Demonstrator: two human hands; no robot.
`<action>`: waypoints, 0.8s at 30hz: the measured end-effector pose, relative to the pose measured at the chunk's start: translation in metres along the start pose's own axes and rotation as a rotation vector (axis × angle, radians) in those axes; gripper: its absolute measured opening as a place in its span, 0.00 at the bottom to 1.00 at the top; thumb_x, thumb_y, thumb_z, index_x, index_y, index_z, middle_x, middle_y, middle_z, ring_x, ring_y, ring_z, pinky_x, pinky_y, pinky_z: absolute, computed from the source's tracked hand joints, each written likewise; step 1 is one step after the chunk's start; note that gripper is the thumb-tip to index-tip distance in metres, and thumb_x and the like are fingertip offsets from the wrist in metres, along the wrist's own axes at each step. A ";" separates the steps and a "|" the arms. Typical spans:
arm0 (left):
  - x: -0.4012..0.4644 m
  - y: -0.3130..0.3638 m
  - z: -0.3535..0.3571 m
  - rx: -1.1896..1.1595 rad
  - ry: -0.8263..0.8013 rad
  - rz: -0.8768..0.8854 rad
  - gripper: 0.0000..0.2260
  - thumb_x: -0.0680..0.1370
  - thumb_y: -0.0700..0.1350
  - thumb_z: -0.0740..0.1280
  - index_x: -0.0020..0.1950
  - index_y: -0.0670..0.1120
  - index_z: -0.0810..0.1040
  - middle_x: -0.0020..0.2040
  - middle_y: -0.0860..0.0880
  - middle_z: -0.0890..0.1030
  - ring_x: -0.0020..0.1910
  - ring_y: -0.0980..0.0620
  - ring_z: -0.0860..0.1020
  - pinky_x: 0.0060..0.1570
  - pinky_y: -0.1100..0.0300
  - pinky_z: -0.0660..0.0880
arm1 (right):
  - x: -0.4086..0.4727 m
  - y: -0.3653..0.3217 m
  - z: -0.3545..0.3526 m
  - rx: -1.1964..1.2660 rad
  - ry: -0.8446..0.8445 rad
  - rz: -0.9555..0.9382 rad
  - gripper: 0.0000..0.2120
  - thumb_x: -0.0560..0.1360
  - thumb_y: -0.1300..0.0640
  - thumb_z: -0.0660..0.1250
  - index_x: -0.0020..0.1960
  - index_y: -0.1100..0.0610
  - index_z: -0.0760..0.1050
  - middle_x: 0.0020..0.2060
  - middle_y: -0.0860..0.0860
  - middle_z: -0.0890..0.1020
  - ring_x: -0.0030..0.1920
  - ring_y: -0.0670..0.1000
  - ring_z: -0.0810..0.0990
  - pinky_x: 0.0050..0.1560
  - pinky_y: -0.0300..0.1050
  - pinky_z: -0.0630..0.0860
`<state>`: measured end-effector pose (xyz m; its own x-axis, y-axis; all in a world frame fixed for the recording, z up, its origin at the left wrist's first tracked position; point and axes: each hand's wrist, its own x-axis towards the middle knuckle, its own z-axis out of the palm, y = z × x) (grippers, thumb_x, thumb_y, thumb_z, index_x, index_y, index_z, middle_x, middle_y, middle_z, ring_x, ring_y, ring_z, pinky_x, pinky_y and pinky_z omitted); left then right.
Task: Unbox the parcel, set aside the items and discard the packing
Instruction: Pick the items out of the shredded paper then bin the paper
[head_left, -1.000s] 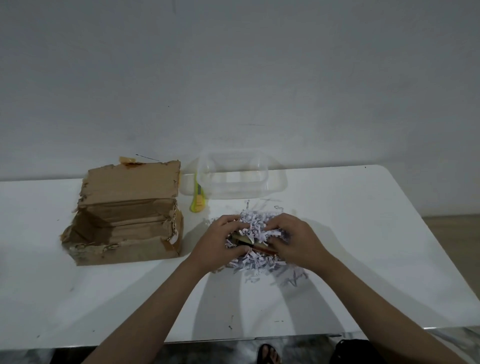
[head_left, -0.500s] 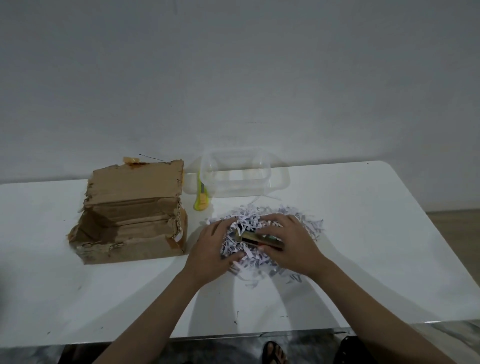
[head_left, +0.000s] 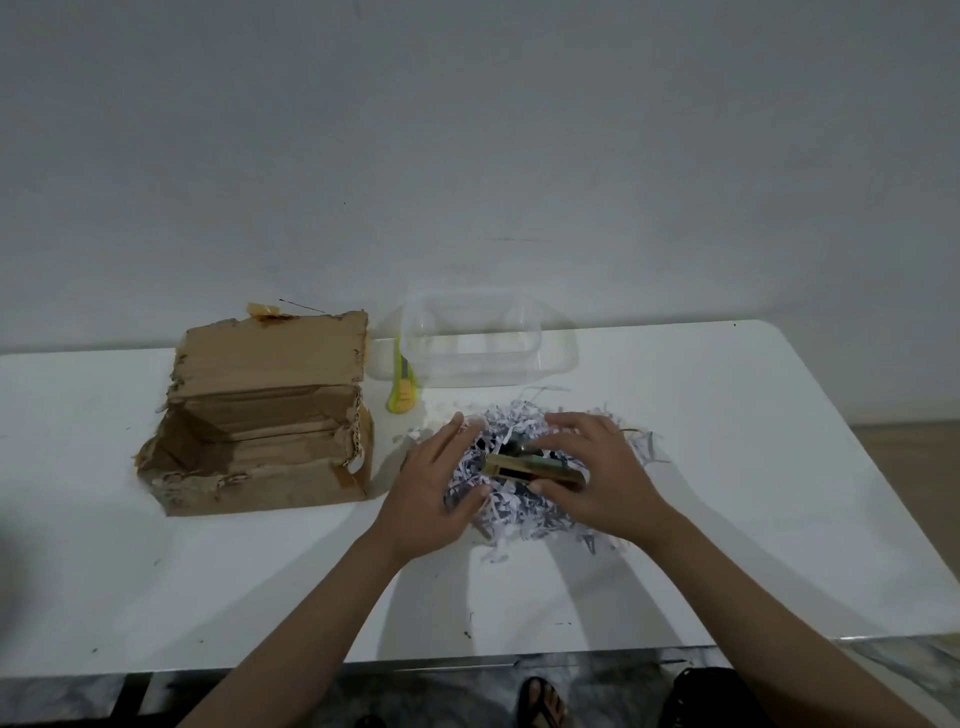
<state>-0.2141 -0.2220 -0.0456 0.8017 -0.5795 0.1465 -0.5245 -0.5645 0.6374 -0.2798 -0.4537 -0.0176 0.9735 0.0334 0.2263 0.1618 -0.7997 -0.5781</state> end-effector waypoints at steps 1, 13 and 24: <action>0.002 -0.001 0.002 0.053 -0.008 -0.007 0.31 0.75 0.65 0.57 0.76 0.60 0.53 0.77 0.55 0.57 0.76 0.54 0.55 0.72 0.42 0.56 | 0.001 -0.001 0.005 -0.040 -0.029 -0.005 0.20 0.66 0.40 0.67 0.55 0.47 0.80 0.59 0.51 0.78 0.62 0.52 0.73 0.63 0.54 0.68; -0.004 -0.014 0.018 0.174 0.086 0.007 0.30 0.76 0.65 0.55 0.76 0.56 0.56 0.74 0.52 0.65 0.73 0.51 0.63 0.69 0.47 0.63 | -0.007 0.006 -0.002 -0.112 0.060 0.127 0.08 0.67 0.47 0.71 0.46 0.45 0.82 0.65 0.58 0.73 0.69 0.65 0.64 0.63 0.72 0.62; -0.004 -0.014 0.018 0.188 0.096 0.018 0.30 0.77 0.65 0.55 0.76 0.56 0.57 0.74 0.53 0.66 0.72 0.52 0.64 0.68 0.48 0.64 | 0.008 -0.029 -0.047 0.441 0.279 0.157 0.13 0.70 0.60 0.74 0.52 0.49 0.80 0.49 0.48 0.83 0.53 0.50 0.81 0.57 0.54 0.78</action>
<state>-0.2155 -0.2223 -0.0688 0.8109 -0.5365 0.2336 -0.5757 -0.6600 0.4826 -0.2842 -0.4585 0.0373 0.9211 -0.2749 0.2755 0.1287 -0.4531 -0.8822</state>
